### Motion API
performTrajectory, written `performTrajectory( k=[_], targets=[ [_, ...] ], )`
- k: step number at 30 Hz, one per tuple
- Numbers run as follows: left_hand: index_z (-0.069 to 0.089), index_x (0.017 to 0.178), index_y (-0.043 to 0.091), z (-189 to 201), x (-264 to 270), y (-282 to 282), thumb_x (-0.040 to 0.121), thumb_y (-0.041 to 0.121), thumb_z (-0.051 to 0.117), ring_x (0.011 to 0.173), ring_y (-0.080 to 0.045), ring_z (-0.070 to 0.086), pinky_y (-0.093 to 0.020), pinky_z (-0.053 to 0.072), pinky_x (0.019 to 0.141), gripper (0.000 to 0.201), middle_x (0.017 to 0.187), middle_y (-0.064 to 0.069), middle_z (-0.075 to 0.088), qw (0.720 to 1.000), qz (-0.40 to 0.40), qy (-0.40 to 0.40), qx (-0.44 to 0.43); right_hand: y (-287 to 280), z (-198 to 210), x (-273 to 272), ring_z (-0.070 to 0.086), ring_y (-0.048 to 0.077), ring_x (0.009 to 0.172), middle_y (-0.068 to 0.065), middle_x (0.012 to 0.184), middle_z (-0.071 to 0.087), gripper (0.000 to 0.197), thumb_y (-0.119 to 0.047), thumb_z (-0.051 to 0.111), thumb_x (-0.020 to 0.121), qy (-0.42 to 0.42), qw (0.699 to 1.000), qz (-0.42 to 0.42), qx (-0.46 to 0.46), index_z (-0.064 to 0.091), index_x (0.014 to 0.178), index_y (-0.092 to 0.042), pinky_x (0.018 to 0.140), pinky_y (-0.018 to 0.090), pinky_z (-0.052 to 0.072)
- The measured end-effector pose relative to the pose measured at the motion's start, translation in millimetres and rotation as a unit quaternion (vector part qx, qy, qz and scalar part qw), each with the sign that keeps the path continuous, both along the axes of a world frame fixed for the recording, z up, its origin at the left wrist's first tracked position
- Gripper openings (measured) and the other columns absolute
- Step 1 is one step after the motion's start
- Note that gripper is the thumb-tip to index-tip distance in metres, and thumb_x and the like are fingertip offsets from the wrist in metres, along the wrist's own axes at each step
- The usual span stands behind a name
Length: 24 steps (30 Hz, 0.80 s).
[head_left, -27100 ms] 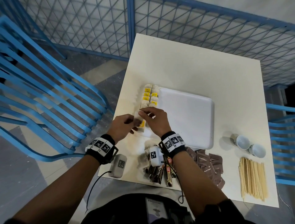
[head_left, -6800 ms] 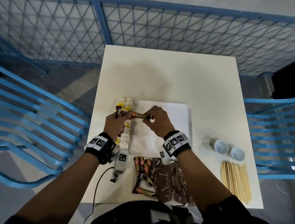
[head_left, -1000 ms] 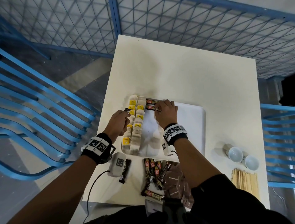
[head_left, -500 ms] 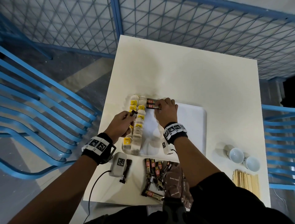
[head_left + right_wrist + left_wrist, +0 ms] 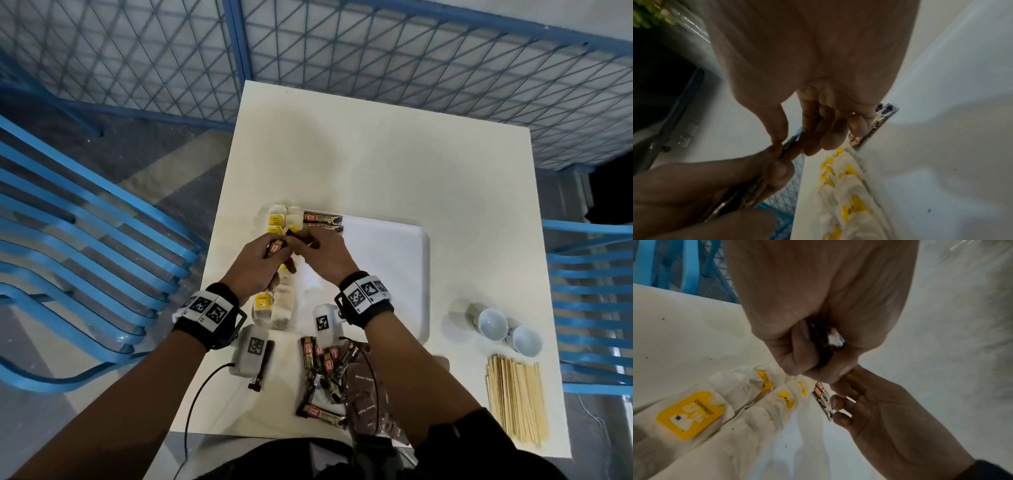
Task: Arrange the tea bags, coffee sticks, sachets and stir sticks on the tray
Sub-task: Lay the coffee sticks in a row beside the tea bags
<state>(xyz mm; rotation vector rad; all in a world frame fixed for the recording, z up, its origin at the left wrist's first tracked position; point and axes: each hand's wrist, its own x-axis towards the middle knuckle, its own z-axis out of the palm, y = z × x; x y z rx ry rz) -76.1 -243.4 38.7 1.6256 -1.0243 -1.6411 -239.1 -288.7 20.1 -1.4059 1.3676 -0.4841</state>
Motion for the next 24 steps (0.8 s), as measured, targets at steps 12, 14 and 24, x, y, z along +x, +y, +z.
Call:
performTrajectory(
  k=[12,14,24],
  targets=[
    [0.072,0.098,0.005,-11,-11,13,0.102,0.031,0.061,0.037,-0.014,0.031,-0.021,0.024,0.040,0.029,0.086,-0.011,0.076,0.995,0.097,0.021,0.003,12,13,-27,0.057,0.017,0.058,0.001,0.074,0.068,0.002,-0.014,0.069,0.093,-0.093,0.988,-0.122,0.002,0.069,0.093,-0.015,0.058,0.024,0.045],
    [0.073,0.101,0.009,-12,-14,15,0.101,0.026,0.063,0.037,-0.013,0.030,-0.021,0.023,0.040,0.020,0.094,-0.012,0.077,0.993,0.111,0.044,0.002,16,14,-27,0.059,0.019,0.061,0.003,0.077,0.067,0.007,-0.015,0.067,0.095,-0.121,0.983,-0.137,0.026,0.070,0.100,-0.010,0.055,0.026,0.043],
    [0.078,0.109,0.016,-5,-18,26,0.081,0.007,0.082,0.043,-0.011,0.036,-0.021,0.033,0.041,0.029,0.064,0.009,0.064,0.988,0.151,0.021,-0.029,31,16,-36,0.066,0.031,0.068,0.016,0.079,0.070,0.014,0.002,0.067,0.091,-0.183,0.971,-0.150,0.032,0.071,0.104,0.001,0.068,0.040,0.055]
  ],
)
